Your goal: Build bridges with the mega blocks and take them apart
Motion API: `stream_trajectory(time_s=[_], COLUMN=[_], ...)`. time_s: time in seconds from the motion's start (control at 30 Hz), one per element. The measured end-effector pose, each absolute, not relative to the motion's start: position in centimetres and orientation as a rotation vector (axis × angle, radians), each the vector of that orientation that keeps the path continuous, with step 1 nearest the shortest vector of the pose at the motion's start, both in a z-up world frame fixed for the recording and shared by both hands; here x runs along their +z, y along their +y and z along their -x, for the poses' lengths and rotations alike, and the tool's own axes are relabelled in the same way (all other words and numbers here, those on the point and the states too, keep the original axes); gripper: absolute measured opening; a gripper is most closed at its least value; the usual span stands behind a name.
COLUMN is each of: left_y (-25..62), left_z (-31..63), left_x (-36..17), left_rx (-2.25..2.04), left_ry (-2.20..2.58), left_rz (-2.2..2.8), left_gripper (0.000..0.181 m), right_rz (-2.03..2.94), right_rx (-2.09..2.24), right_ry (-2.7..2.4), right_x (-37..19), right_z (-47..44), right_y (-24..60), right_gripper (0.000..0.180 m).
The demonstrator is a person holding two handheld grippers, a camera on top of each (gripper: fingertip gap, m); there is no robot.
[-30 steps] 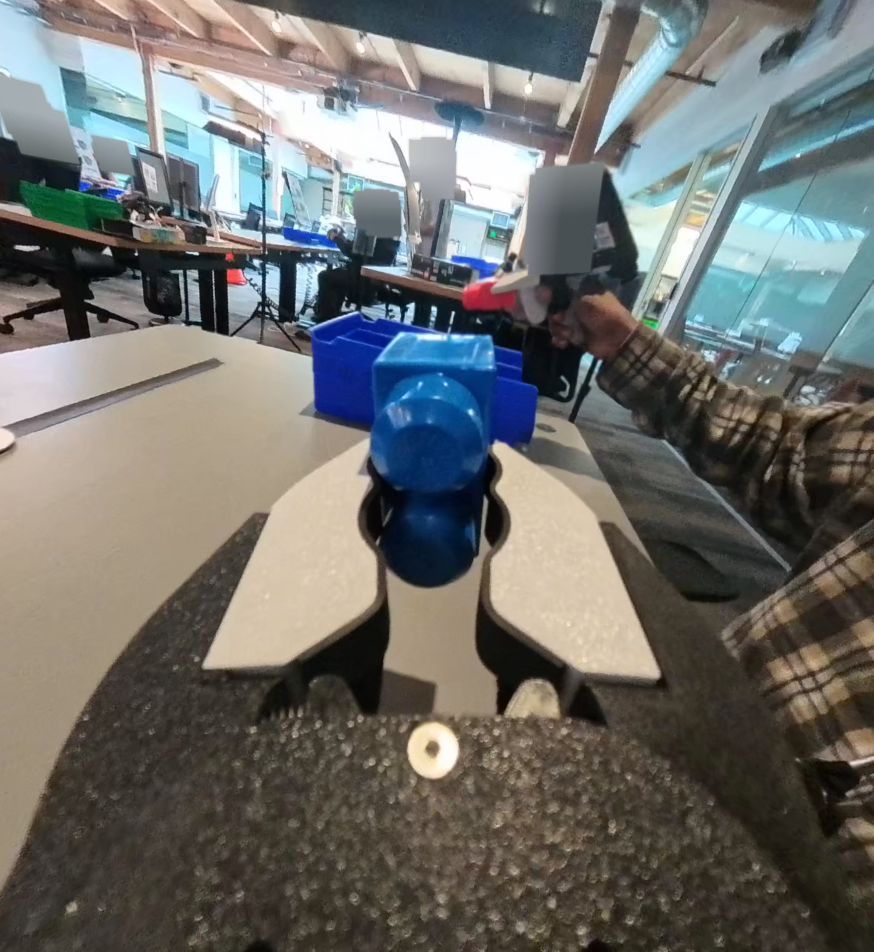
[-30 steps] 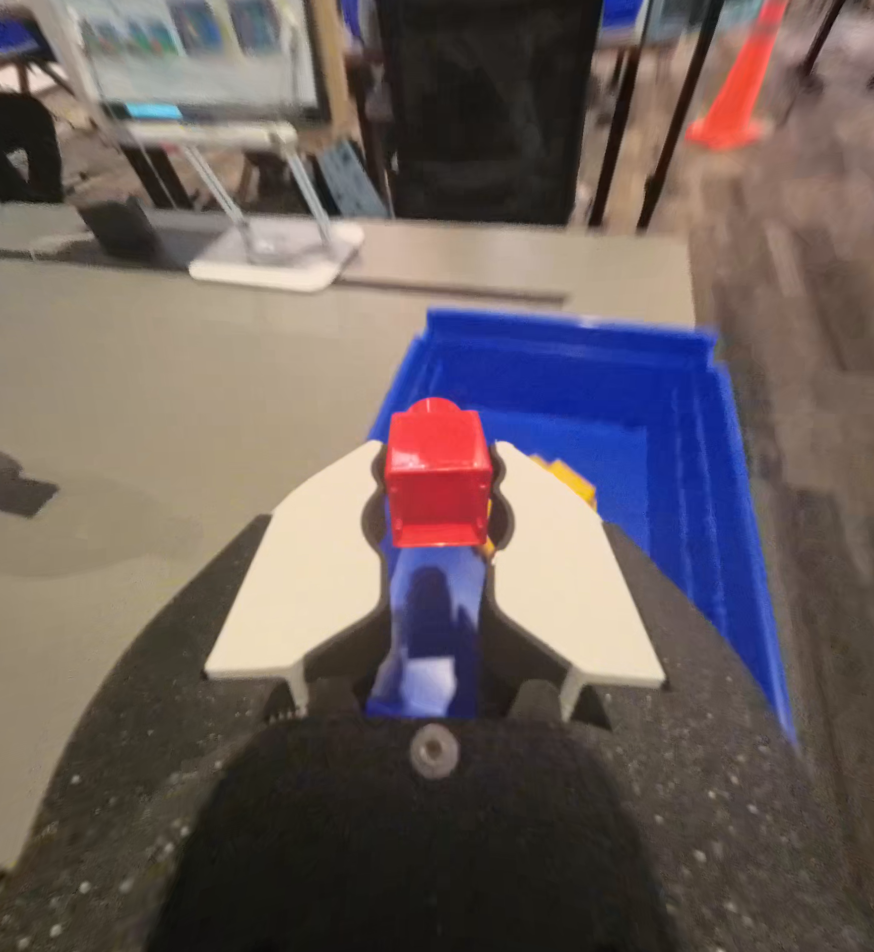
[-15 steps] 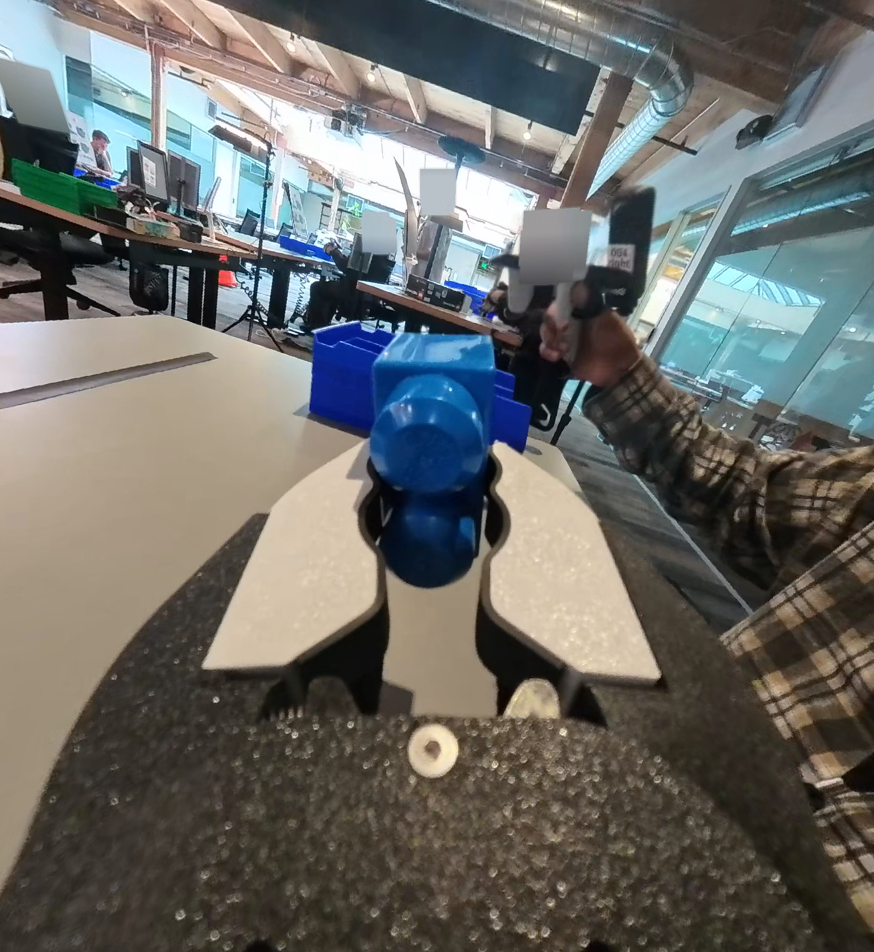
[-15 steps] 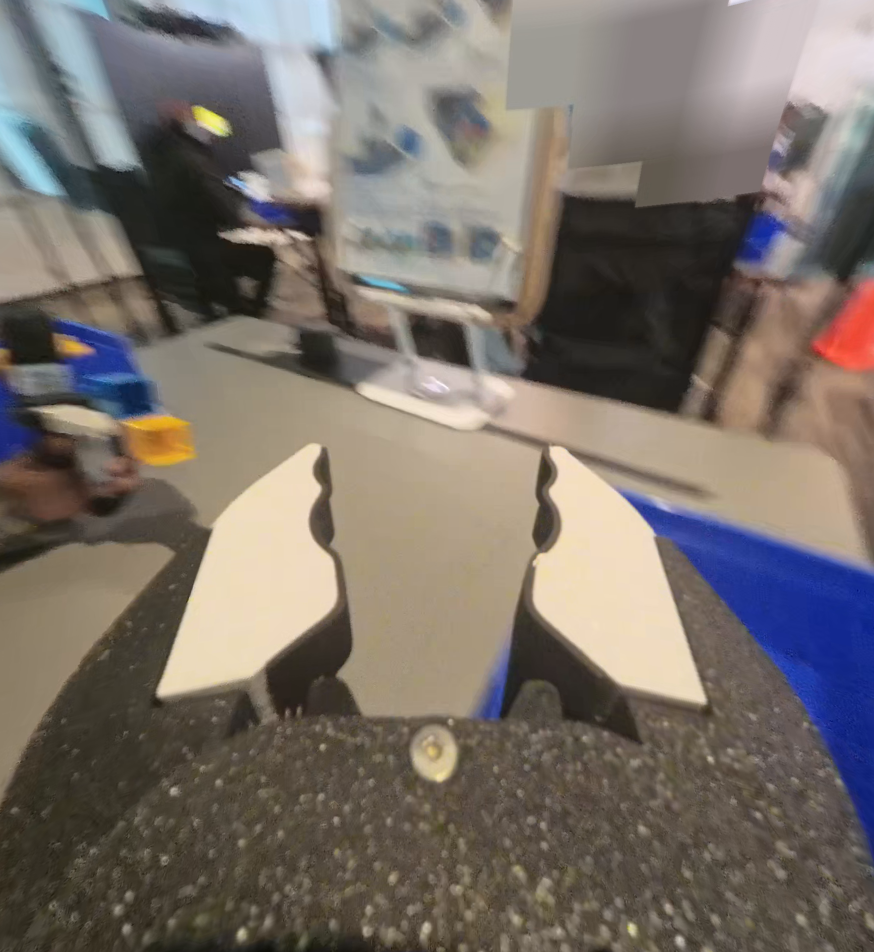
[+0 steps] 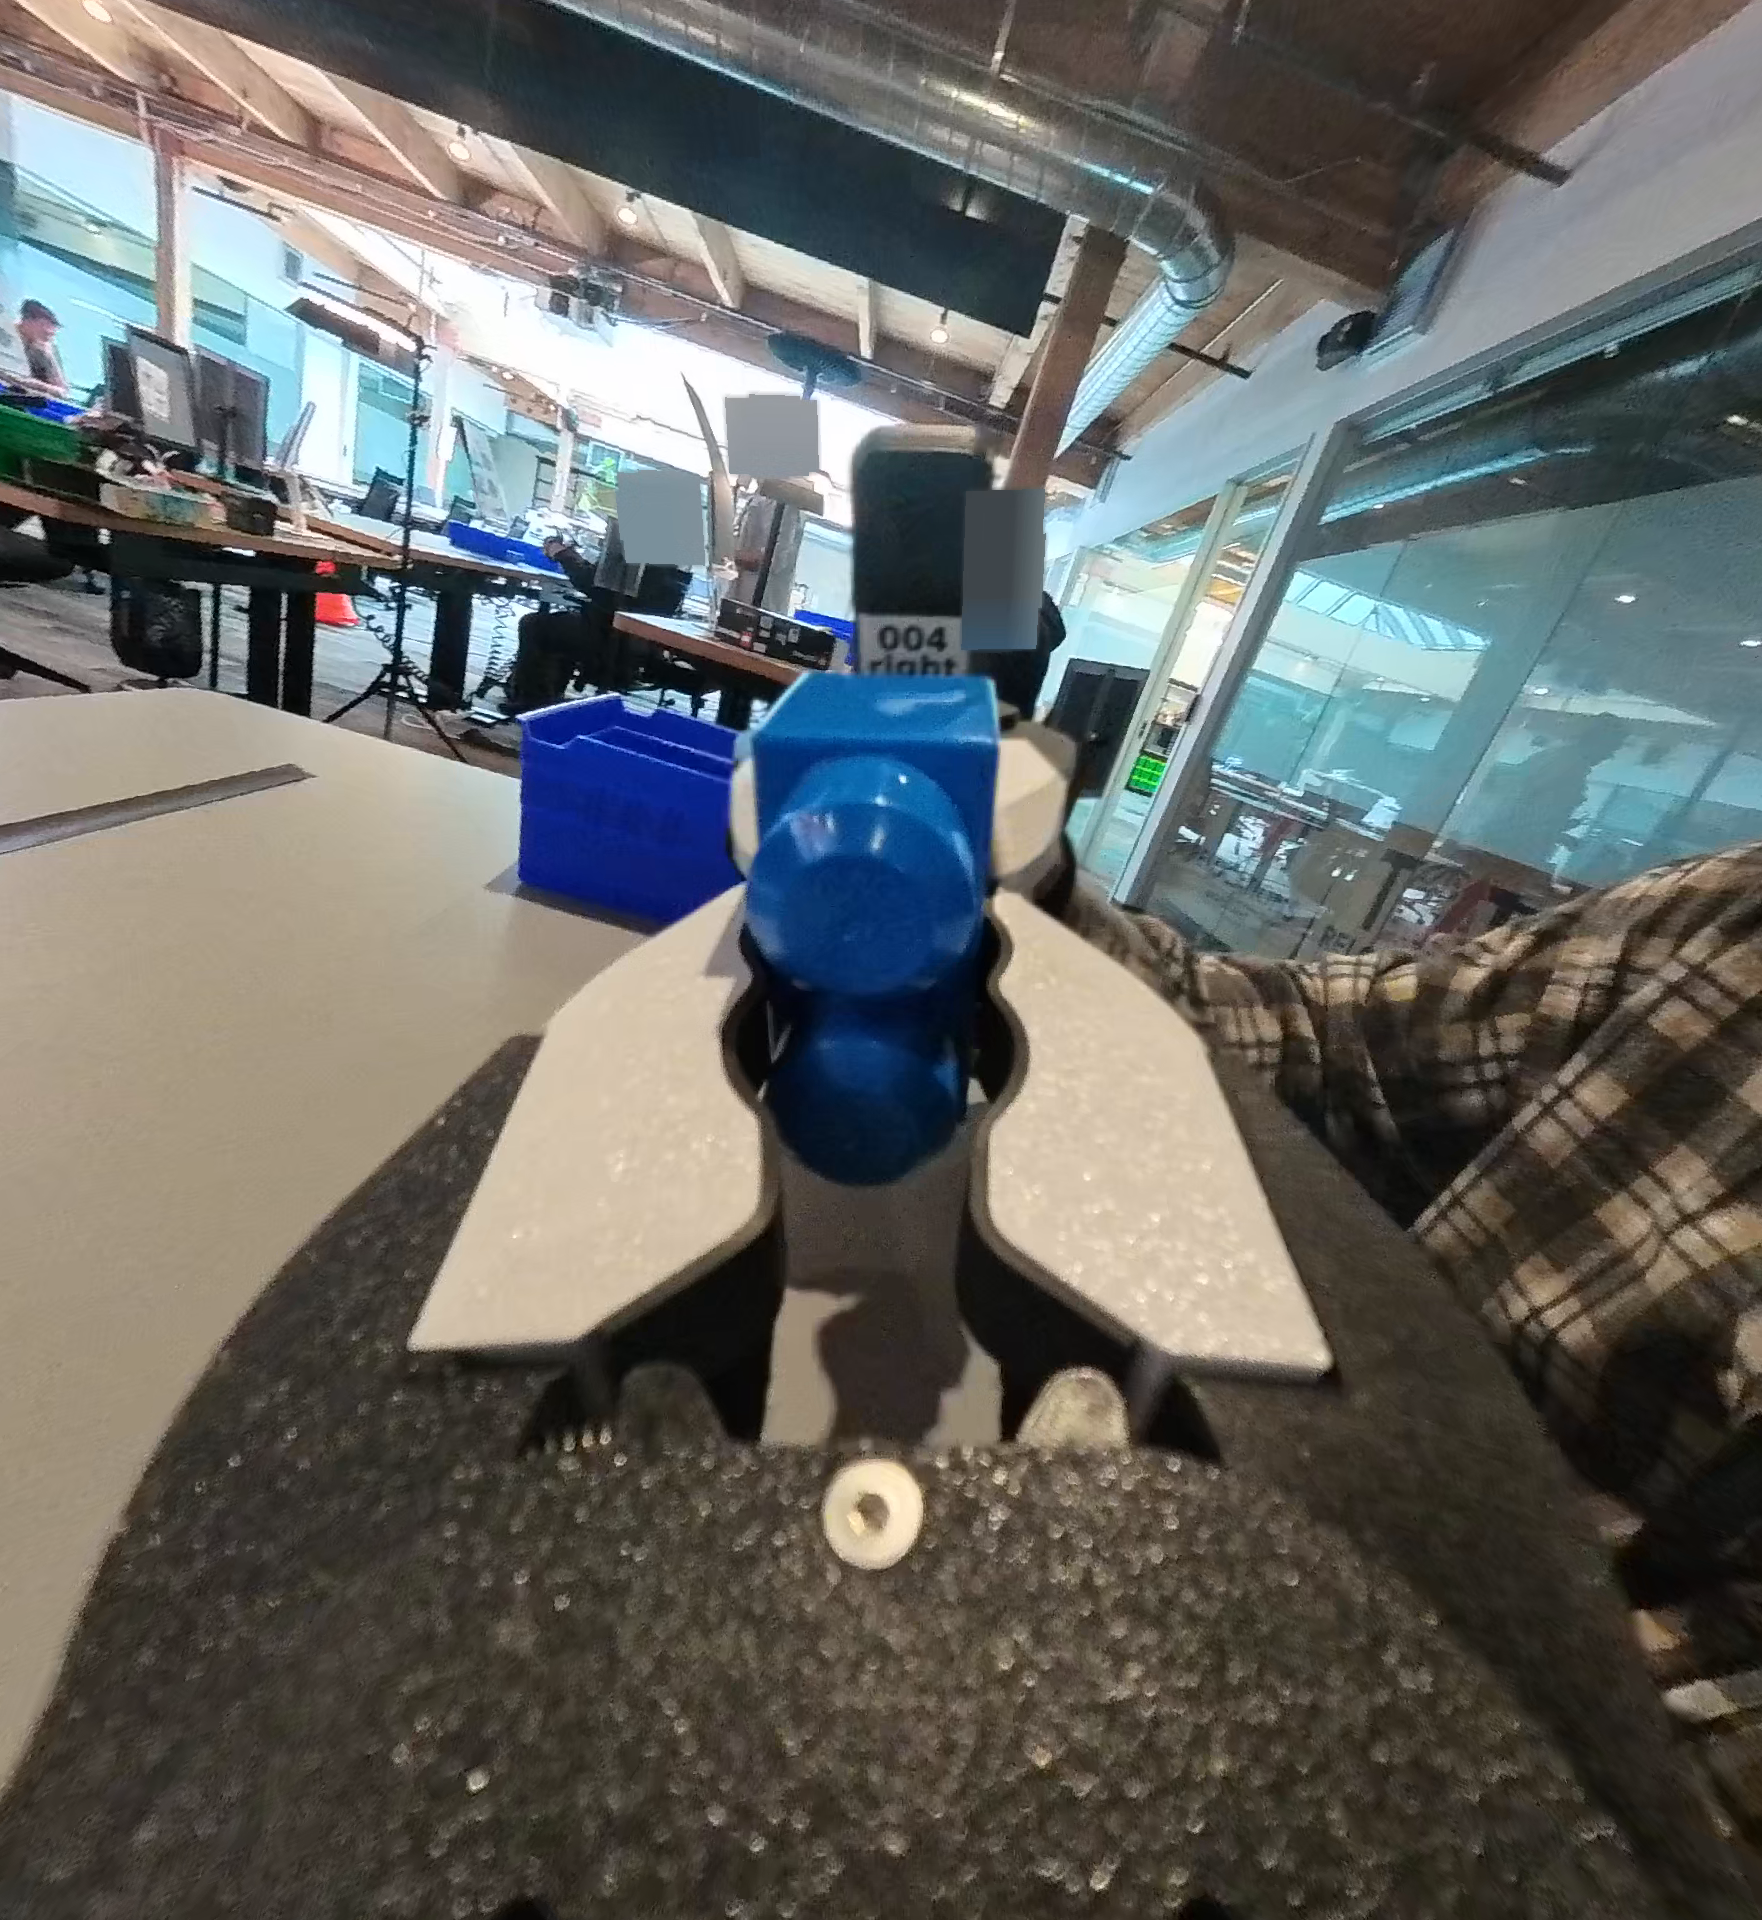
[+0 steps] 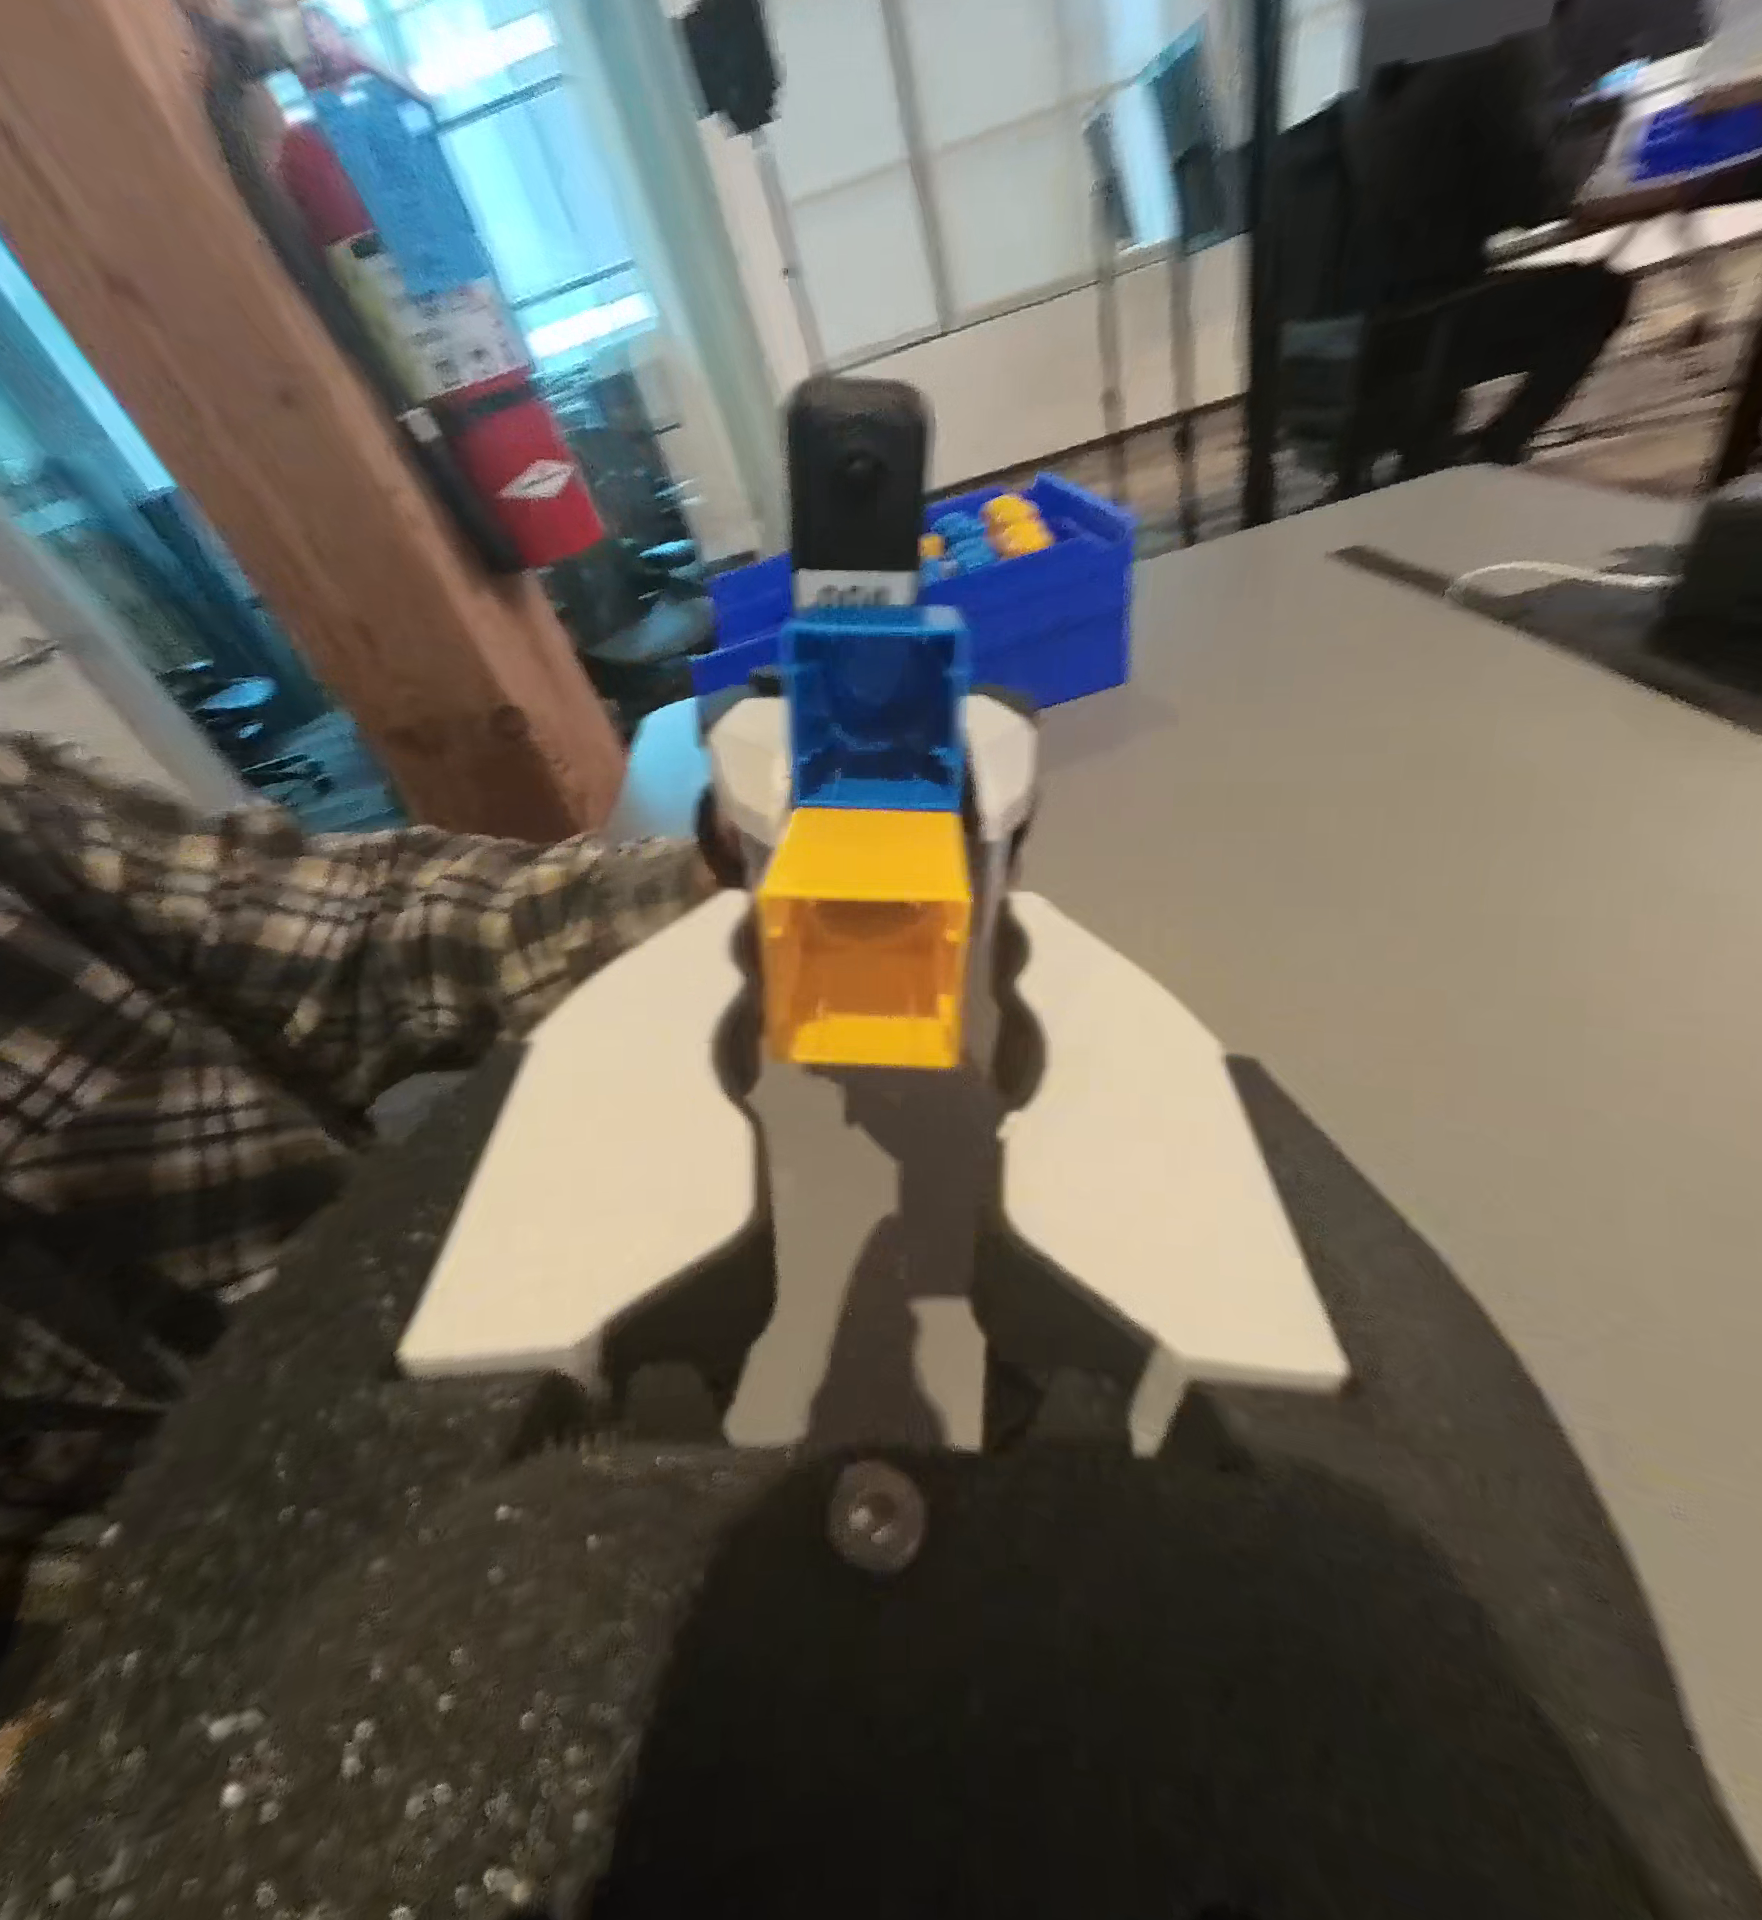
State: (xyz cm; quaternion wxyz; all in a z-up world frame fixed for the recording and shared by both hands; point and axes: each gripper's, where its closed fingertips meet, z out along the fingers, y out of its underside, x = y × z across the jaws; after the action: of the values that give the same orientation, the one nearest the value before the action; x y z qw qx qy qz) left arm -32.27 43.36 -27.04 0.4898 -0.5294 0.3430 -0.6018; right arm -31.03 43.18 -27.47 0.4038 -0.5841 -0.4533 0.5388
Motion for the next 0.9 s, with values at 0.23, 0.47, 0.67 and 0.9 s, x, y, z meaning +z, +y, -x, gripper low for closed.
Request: stream_trajectory(time_s=[0.23,0.47,0.67,0.9], left_y=[43.6,45.8,44.7,44.6], left_z=[32.6,37.0,34.0,33.0], left_x=[-26.4,-24.6,-26.2,-27.9], left_rx=[-1.422,-1.345,-1.242,-1.230], left_ry=[0.792,0.668,0.819,0.872], left_rz=[1.277,1.253,1.322,1.386], left_gripper=[0.036,0.036,0.036,0.036], right_rz=[1.570,1.853,2.270,2.263], right_rx=[1.202,0.533,0.155,0.194], right_ry=[-1.118,-0.565,-0.301,-0.287], right_x=[-25.6,-21.5,-29.7,-32.6], right_z=[27.9,3.1,-11.3,-11.7], right_y=[43.2,48.5,45.2,46.5], right_gripper=[0.035,0.035,0.036,0.066])
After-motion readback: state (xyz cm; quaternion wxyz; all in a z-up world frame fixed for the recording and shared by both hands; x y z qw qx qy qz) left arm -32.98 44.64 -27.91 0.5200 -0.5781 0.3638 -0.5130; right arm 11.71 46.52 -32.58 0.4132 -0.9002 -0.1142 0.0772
